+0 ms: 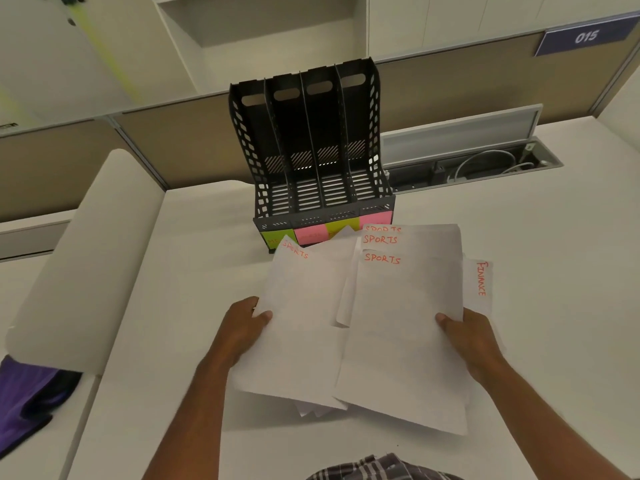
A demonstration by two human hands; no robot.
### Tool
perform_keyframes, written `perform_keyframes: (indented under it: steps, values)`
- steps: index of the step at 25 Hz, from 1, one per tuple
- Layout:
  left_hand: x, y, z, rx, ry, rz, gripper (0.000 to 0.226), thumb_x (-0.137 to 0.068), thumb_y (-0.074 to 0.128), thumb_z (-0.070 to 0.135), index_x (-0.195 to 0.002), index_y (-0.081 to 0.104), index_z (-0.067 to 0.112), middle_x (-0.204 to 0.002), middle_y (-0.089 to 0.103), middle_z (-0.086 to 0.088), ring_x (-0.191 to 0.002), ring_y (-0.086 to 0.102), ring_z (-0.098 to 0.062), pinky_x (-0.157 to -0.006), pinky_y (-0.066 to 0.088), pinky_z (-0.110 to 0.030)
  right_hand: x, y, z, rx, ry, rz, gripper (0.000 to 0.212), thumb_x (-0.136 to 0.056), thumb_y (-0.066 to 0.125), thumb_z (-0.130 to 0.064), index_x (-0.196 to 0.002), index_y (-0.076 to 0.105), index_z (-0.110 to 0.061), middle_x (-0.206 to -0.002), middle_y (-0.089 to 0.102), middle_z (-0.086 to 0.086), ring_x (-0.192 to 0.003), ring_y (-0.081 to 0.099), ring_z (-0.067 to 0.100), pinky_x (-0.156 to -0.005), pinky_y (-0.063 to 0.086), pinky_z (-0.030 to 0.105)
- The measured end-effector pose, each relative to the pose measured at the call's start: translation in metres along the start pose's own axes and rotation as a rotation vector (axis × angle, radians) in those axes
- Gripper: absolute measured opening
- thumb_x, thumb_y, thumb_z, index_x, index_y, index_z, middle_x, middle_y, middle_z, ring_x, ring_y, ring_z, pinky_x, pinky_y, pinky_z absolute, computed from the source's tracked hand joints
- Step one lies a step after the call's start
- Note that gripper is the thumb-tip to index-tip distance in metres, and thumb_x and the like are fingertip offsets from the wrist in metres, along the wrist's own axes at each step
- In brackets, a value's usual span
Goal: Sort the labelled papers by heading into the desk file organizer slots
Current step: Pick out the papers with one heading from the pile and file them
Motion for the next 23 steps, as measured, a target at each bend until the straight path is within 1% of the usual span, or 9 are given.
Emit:
perform_keyframes:
  steps: [2, 4, 6, 8, 11, 14, 17, 20, 23]
  values:
    - [0.003, -0.021, 0.000, 0.132, 0.022, 0.101, 0.015, -0.092, 0.067, 0.010, -0.088, 0.070, 0.023, -0.096, 0.074, -0.007, -0.082, 0.071, -0.024, -0.077, 0.058, -0.040, 0.000, -0.003, -0.003, -0.019, 0.002, -0.011, 0.033, -0.095, 0.064, -0.016, -0.127, 0.065, -0.005, -0.115, 0.070, 0.015, -0.101, 0.066, 0.037, -0.093, 0.055, 0.051]
    - [0.005, -0.054, -0.007, 0.299, 0.002, 0.179, 0.017, -0.091, 0.066, 0.004, -0.096, 0.073, 0.018, -0.091, 0.076, -0.010, -0.074, 0.070, -0.022, -0.072, 0.058, -0.037, 0.000, -0.006, -0.006, -0.042, -0.001, -0.009, 0.032, -0.095, 0.064, -0.016, -0.126, 0.066, -0.006, -0.114, 0.071, 0.014, -0.099, 0.067, 0.035, -0.091, 0.056, 0.050]
    - [0.009, -0.074, -0.007, 0.485, 0.003, 0.138, 0.017, -0.091, 0.066, 0.004, -0.104, 0.073, 0.012, -0.085, 0.078, -0.004, -0.071, 0.073, -0.020, -0.065, 0.059, -0.033, 0.000, -0.005, -0.010, -0.053, -0.014, -0.016, 0.034, -0.095, 0.064, -0.018, -0.128, 0.065, -0.007, -0.115, 0.071, 0.013, -0.100, 0.067, 0.036, -0.093, 0.055, 0.052]
    - [0.015, -0.066, 0.007, 0.560, 0.023, 0.069, 0.014, -0.090, 0.066, 0.004, -0.099, 0.073, 0.011, -0.084, 0.079, -0.004, -0.068, 0.073, -0.018, -0.059, 0.060, -0.030, 0.002, 0.005, -0.014, -0.066, -0.022, -0.052, 0.037, -0.095, 0.064, -0.021, -0.130, 0.063, -0.008, -0.116, 0.071, 0.012, -0.102, 0.067, 0.036, -0.095, 0.054, 0.055]
    - [0.025, -0.009, 0.030, 0.461, 0.054, -0.014, 0.010, -0.087, 0.071, 0.004, -0.092, 0.075, 0.012, -0.087, 0.078, -0.009, -0.072, 0.072, -0.024, -0.069, 0.061, -0.037, 0.010, 0.028, -0.021, -0.115, -0.018, -0.139, 0.038, -0.095, 0.066, -0.023, -0.130, 0.063, -0.008, -0.115, 0.072, 0.011, -0.101, 0.068, 0.035, -0.094, 0.055, 0.055]
    - [0.037, 0.049, 0.029, 0.336, 0.014, 0.010, 0.007, -0.087, 0.075, 0.019, -0.083, 0.075, 0.025, -0.083, 0.078, 0.008, -0.080, 0.075, -0.018, -0.072, 0.060, -0.032, 0.017, 0.042, -0.026, -0.171, -0.006, -0.207, 0.036, -0.093, 0.068, -0.023, -0.127, 0.065, -0.009, -0.111, 0.074, 0.008, -0.098, 0.070, 0.032, -0.091, 0.057, 0.052]
    - [0.042, 0.074, 0.018, 0.249, -0.028, 0.013, 0.007, -0.085, 0.076, 0.032, -0.086, 0.069, 0.033, -0.092, 0.075, 0.011, -0.087, 0.072, -0.013, -0.078, 0.059, -0.032, 0.020, 0.044, -0.025, -0.202, 0.011, -0.247, 0.034, -0.091, 0.071, -0.027, -0.122, 0.067, -0.014, -0.108, 0.076, 0.006, -0.098, 0.072, 0.032, -0.091, 0.057, 0.053]
    - [0.042, 0.080, 0.014, 0.296, -0.051, -0.071, 0.038, -0.079, 0.081, 0.032, -0.110, 0.059, 0.031, -0.110, 0.069, 0.009, -0.098, 0.067, -0.011, -0.080, 0.057, -0.030, 0.022, 0.045, -0.023, -0.218, 0.029, -0.284, 0.033, -0.088, 0.074, -0.029, -0.118, 0.069, -0.015, -0.105, 0.078, 0.005, -0.096, 0.073, 0.031, -0.087, 0.059, 0.050]
    - [0.041, 0.086, 0.020, 0.389, 0.012, -0.215, 0.074, -0.070, 0.086, 0.039, -0.134, 0.048, 0.028, -0.124, 0.065, 0.007, -0.112, 0.064, -0.016, -0.096, 0.055, -0.040, 0.027, 0.053, -0.024, -0.145, 0.004, -0.366, 0.029, -0.089, 0.072, -0.033, -0.111, 0.073, -0.014, -0.100, 0.079, 0.007, -0.087, 0.076, 0.026, -0.073, 0.061, 0.038]
Point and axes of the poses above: each hand's wrist, its own x-axis away from the middle knuckle, its own y-axis out of the palm, z = x × y, the point moved 6 cm from there along -x, towards the middle knuckle
